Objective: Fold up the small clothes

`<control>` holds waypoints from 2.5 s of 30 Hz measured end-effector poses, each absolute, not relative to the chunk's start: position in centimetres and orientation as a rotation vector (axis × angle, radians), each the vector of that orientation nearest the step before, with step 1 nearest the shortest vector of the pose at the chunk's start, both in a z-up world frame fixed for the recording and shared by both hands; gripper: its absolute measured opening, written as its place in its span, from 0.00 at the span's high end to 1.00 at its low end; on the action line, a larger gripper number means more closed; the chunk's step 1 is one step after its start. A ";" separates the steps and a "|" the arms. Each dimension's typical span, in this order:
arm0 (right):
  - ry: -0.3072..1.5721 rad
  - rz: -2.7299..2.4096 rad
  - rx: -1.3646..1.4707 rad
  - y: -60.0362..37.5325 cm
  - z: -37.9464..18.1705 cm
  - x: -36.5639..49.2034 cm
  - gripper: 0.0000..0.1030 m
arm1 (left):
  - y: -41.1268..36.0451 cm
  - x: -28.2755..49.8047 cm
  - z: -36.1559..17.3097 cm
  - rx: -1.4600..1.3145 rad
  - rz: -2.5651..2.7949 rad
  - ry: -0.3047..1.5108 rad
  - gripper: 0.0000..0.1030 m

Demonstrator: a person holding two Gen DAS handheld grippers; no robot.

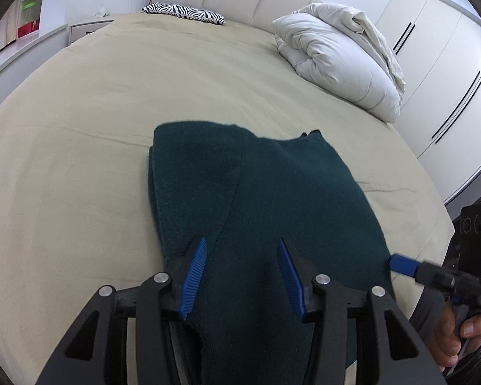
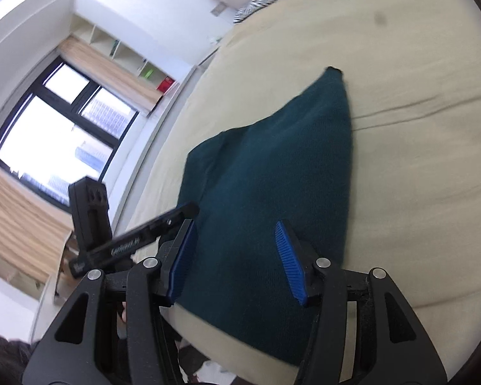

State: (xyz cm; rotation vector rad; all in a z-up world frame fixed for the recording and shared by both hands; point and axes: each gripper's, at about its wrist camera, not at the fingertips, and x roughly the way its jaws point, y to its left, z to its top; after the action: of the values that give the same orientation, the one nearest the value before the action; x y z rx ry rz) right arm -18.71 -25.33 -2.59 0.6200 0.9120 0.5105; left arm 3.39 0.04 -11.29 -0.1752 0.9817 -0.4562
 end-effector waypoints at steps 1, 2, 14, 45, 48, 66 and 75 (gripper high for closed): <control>0.928 0.525 0.616 -24.9 -2.8 -18.5 0.49 | -0.1 3.2 -11.6 -0.166 -0.456 0.982 0.52; 0.964 0.517 0.604 -24.7 -3.9 -18.9 0.46 | -0.2 3.0 -11.7 -0.160 -0.454 0.979 0.52; 0.776 0.330 0.435 -25.2 3.2 -21.7 0.46 | 2.0 -3.0 -3.8 -0.019 -0.257 0.640 0.13; 0.804 -0.088 0.183 -21.0 8.3 -26.7 0.00 | 0.9 -6.0 -4.3 0.021 -0.060 0.855 0.00; 0.839 -0.082 0.202 -20.9 6.8 -25.8 0.00 | 1.0 -5.8 -4.5 0.019 -0.059 0.869 0.00; 0.886 -0.084 0.140 -19.0 4.9 -24.7 0.00 | 1.6 -6.1 -4.8 0.014 -0.070 0.877 0.00; 0.894 -0.076 0.130 -18.5 5.1 -24.4 0.00 | 1.6 -6.2 -4.7 0.013 -0.071 0.876 0.00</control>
State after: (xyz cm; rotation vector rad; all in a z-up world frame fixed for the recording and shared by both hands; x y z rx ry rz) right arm -24.44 -18.51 5.09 0.1295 0.8940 -0.0761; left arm -6.23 1.57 -4.74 0.0132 0.8756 -0.0713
